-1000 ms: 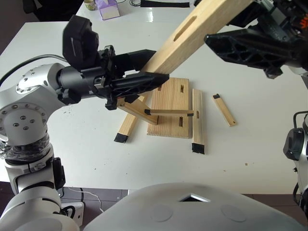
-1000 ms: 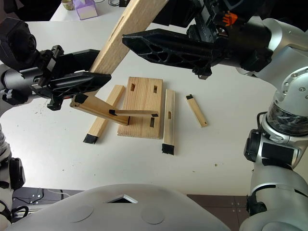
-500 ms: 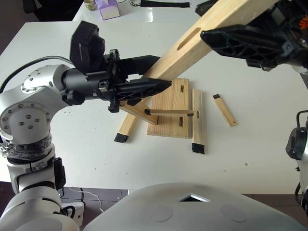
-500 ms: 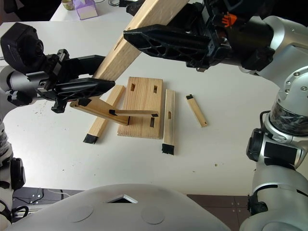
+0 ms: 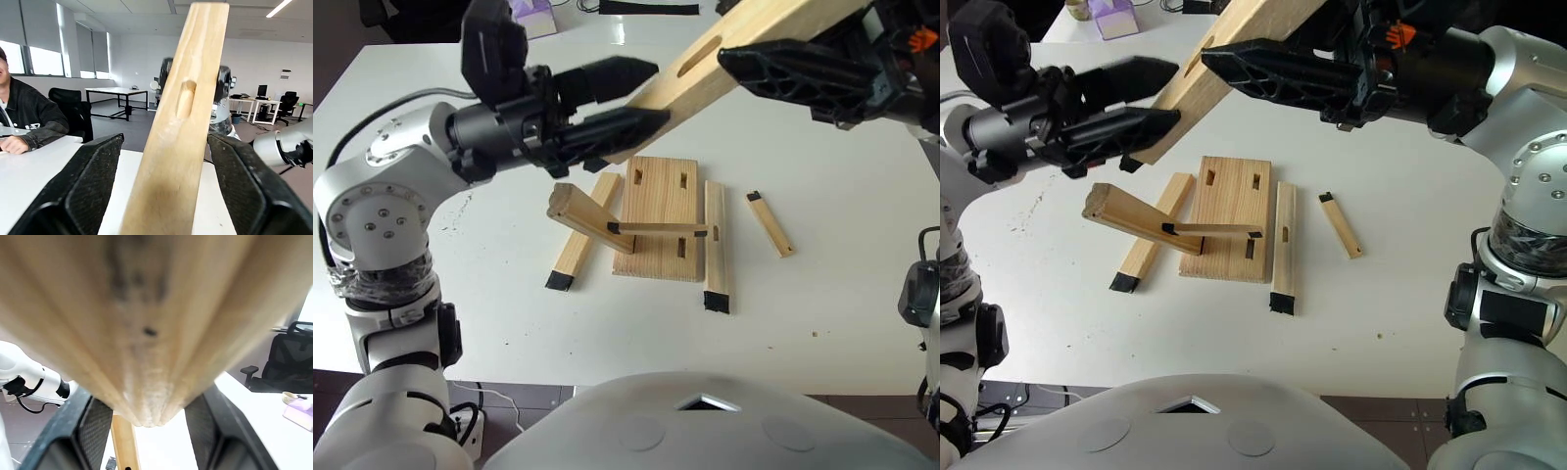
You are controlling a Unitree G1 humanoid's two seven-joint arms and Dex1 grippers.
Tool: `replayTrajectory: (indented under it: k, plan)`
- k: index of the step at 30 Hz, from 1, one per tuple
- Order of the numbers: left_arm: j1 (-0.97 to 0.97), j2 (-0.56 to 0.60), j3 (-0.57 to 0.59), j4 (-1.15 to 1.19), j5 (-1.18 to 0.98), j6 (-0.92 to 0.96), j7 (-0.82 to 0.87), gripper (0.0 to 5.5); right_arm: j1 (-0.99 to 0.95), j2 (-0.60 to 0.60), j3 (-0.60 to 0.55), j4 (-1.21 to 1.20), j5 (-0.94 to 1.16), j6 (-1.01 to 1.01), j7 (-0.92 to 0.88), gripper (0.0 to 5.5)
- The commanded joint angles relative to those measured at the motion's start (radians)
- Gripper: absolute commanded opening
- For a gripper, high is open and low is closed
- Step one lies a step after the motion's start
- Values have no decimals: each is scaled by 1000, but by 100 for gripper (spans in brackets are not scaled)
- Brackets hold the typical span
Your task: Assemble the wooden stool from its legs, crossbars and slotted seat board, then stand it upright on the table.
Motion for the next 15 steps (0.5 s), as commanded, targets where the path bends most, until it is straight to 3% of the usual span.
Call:
replayTrajectory:
  k: [1,4,7,15]
  plan:
    - [-86,-42,58,95,-46,-13,95,373,-10,-67,28,-9,-174,-85,56,201]
    - [-110,-39,85,156,-42,-11,122,373,31,-120,43,24,-325,-171,112,201]
    - [-92,12,75,267,120,-68,97,373,124,-182,61,68,-506,-305,175,201]
    - [95,138,-88,475,563,-325,-183,373,490,-214,95,-8,-693,-507,303,201]
